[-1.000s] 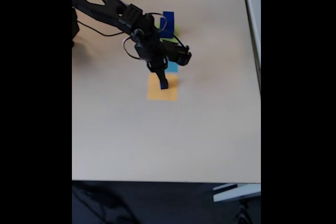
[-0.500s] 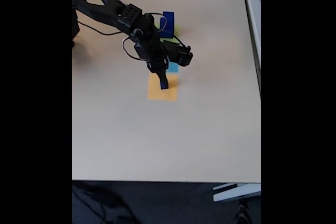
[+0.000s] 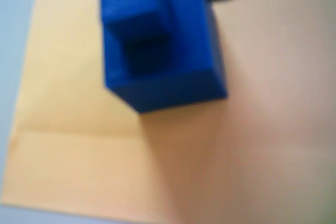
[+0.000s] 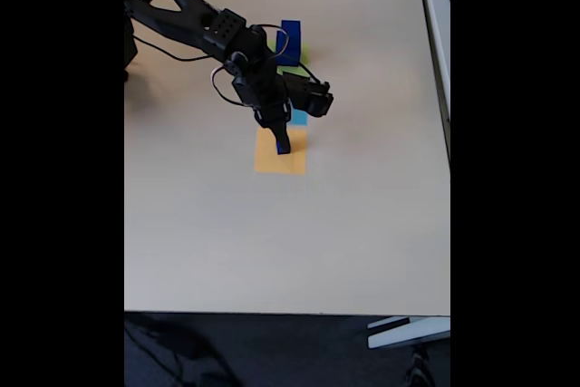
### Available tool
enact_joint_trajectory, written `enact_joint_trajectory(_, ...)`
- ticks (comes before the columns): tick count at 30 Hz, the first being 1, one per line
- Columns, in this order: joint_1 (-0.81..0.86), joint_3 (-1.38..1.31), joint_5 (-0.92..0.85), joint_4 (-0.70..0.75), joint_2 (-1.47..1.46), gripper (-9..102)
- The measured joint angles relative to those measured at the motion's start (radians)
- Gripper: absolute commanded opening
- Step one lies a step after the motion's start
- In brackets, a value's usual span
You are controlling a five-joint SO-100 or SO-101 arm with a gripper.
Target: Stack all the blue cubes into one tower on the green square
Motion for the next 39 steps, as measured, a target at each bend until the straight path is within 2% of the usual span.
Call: enact_joint_trajectory(39, 0.011, 0.0, 0.002, -0.026, -0.017, 17)
